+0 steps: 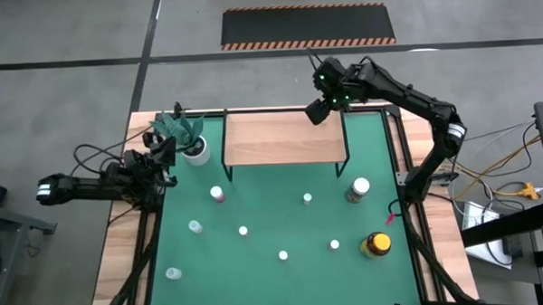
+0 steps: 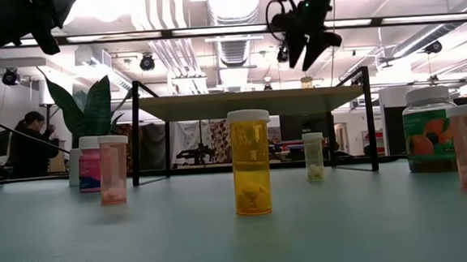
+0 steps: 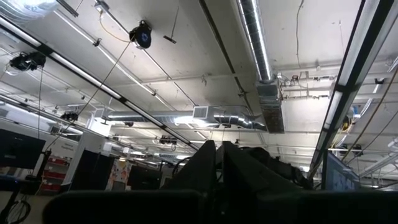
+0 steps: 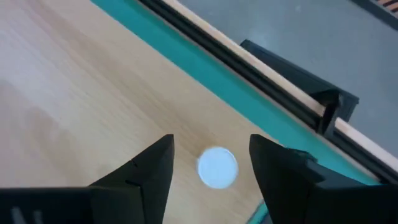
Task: Pick and place medicine bottles onto shelf by color
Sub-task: Put the top white pill bottle on the shelf
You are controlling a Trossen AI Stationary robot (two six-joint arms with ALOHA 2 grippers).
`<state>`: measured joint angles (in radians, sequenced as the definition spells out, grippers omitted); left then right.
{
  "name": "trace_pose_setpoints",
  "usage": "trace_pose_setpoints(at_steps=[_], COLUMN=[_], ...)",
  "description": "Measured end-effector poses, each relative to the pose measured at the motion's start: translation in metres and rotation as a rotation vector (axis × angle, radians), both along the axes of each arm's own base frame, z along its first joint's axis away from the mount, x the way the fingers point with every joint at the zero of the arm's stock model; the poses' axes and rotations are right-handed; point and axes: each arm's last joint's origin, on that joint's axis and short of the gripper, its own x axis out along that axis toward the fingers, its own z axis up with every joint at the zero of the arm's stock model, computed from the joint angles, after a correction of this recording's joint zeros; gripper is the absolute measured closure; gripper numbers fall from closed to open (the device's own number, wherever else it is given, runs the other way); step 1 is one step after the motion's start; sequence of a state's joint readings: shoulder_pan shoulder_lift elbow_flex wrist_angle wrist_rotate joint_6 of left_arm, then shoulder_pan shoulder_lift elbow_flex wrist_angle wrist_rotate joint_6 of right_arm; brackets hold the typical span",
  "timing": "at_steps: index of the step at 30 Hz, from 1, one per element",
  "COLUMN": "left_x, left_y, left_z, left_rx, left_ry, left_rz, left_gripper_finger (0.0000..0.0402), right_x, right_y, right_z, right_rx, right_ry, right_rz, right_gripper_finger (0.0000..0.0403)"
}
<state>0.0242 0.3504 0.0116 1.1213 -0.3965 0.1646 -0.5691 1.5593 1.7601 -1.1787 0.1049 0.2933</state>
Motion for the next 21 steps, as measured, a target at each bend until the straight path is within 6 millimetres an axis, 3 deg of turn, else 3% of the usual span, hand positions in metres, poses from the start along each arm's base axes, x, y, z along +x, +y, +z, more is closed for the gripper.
trace_pose_setpoints(at_steps=[4, 8, 15, 21], left_x=[0.0, 0.001, 0.009, 0.021], left_y=[0.0, 0.0, -0.003, -0.008], left_z=[-0.001, -0.002, -0.004, 0.0], left_rx=[-0.001, -0.001, 0.006, -0.008], left_ry=[0.006, 0.019, 0.029, 0.046], left_rz=[0.0, -0.001, -0.162, -0.42], left_gripper_finger=[0.0391, 0.0391, 0.0391, 0.0391], right_x=[-0.003, -0.001, 0.019, 0.022], right_y=[0.013, 0.041, 0.123, 0.193], right_z=[0.011, 0.014, 0.016, -0.008], right_rx=[0.006, -0.002, -0.127, -0.322], right_ry=[0.022, 0.045, -0.091, -0.311], right_rz=[0.04, 0.156, 0.52, 0.888], right_gripper_finger=[0.0217, 0.0256, 0.0339, 0.0385])
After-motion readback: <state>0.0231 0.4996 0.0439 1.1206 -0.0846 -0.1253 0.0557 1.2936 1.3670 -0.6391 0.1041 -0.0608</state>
